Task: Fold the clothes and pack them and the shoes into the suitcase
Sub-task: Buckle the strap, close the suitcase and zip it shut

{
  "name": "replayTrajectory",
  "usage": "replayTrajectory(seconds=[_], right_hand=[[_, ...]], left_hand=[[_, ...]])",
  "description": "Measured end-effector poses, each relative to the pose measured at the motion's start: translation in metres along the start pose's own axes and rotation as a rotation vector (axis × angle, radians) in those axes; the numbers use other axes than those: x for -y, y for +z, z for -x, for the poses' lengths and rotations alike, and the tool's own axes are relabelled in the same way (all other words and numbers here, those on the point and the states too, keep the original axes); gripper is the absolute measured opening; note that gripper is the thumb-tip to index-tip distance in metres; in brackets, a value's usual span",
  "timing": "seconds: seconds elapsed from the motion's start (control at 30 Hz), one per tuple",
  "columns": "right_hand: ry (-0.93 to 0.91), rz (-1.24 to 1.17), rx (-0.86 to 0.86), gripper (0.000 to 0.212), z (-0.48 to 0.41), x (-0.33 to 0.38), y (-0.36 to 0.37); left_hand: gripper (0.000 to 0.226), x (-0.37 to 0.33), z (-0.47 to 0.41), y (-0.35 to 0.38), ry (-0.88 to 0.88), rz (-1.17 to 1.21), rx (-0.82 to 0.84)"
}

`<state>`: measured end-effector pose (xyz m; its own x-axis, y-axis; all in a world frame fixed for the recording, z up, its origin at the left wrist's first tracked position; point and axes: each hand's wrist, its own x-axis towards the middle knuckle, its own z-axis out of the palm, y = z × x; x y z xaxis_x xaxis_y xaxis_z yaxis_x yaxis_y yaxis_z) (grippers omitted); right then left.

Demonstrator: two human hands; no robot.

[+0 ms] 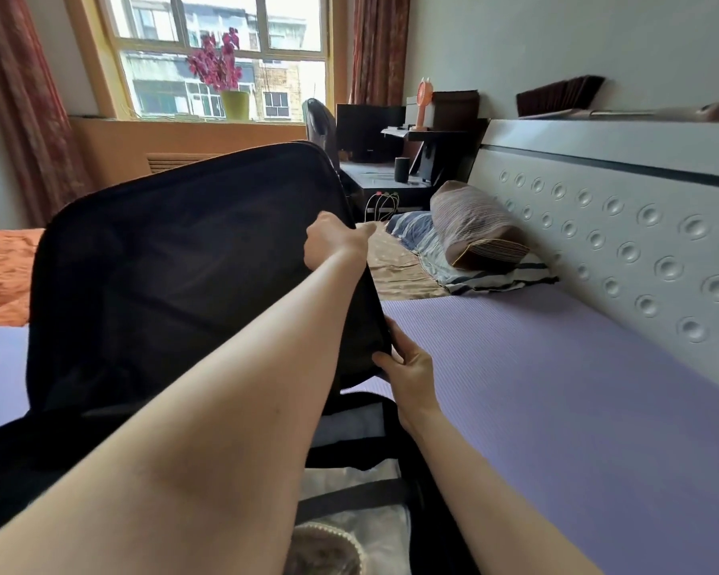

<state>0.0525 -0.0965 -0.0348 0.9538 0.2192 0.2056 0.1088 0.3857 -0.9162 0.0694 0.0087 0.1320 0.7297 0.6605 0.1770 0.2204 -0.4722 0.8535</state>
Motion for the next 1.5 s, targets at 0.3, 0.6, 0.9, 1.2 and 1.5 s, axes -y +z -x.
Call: replayTrajectory(seconds=[0.3,0.6,0.9,1.2,1.5], right_hand=[[0.001,0.07,0.125,0.055,0.011,0.006,-0.015],[0.02,0.242,0.156,0.065,0.003,0.111,-0.017],[-0.274,0.612,0.318,0.08,0.003,0.221,0.09],[-0.588,0.841,0.117,0.061,0.014,0.216,0.097],[-0.555,0.618,0.271,0.063,0.051,0.22,0.059]], left_hand=[[0.015,0.01,0.006,0.003,0.114,-0.015,0.012],[0.017,0.019,0.037,-0.009,0.201,0.163,-0.005],[0.02,0.012,0.104,-0.032,0.346,0.001,-0.08],[0.017,0.023,0.132,-0.059,0.319,0.014,0.194],[0.01,-0.031,0.161,-0.203,0.68,0.028,0.117]])
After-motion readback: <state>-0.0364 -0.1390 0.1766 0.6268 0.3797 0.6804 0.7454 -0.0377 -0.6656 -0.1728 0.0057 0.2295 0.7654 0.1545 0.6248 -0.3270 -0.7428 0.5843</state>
